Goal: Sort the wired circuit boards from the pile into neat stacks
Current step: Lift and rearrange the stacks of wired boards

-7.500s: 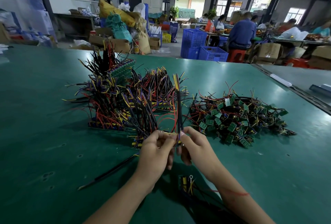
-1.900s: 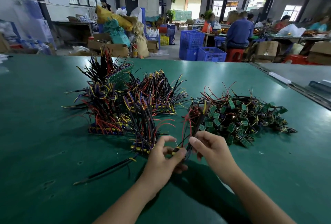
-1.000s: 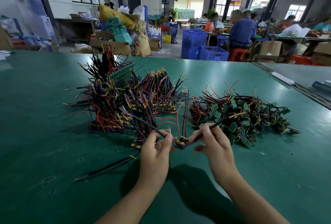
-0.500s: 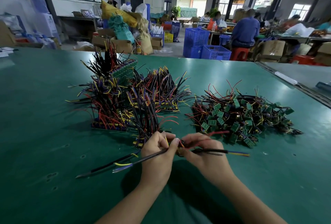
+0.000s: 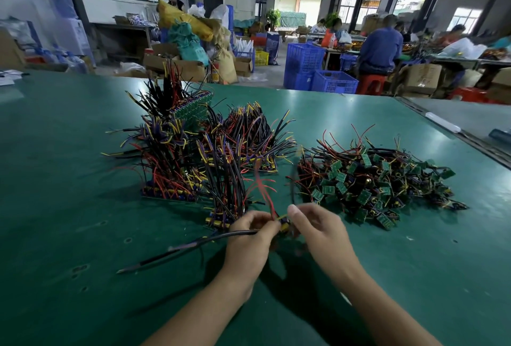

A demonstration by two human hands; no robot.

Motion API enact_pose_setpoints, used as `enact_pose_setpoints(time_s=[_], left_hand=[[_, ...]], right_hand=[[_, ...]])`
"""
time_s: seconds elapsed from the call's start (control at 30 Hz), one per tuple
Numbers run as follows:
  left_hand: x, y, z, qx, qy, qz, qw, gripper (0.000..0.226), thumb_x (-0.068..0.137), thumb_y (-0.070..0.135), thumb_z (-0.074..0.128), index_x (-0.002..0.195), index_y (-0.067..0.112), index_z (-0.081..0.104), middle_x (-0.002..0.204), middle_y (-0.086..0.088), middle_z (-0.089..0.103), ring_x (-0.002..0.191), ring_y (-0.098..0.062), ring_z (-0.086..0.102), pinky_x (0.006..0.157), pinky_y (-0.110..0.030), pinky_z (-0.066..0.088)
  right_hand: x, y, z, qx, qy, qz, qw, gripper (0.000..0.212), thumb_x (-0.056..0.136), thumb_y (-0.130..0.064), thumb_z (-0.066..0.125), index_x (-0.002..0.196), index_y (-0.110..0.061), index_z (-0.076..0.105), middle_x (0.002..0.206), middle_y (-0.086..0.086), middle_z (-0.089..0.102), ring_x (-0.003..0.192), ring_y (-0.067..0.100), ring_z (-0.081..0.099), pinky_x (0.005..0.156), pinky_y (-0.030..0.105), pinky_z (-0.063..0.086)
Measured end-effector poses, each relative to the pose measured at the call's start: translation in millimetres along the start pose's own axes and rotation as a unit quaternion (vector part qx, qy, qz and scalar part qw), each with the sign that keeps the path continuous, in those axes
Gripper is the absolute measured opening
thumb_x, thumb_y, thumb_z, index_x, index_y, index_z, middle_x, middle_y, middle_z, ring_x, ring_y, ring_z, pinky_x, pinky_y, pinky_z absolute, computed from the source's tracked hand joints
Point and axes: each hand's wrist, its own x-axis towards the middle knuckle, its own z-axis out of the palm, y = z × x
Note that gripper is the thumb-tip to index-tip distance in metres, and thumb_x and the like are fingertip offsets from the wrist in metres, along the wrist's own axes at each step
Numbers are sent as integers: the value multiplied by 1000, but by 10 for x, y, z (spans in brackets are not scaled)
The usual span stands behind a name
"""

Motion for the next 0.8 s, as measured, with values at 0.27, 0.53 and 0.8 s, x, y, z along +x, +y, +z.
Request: enact_pose_setpoints(time_s=[0.27,0.53,0.8], left_hand=[[18,-61,-6,14,12,65,998,17,79,13,75,84,12,59,71,6,61,63,-2,56,60,-16,47],[18,-24,-20,-140,-142,-1,980,65,57,-5,58,117,17,48,92,-10,67,82,-26,64,74,-41,51],[31,-1,-28,-4,-107,17,994,31,80,49,60,71,19,58,59,-8,48,44,-16,45,35,-21,36]], right_hand=[[6,79,77,-70,-68,-16,995,55,94,-54,50,66,-6,47,49,-4,43,46,13,38,52,37,33],[5,47,128,141,9,37,989,42,84,-56,51,66,-19,50,51,2,37,41,14,32,40,19,25],[-44,5,140,161,-35,25,986,39,88,-51,47,61,-24,59,48,1,37,38,11,29,38,21,22]])
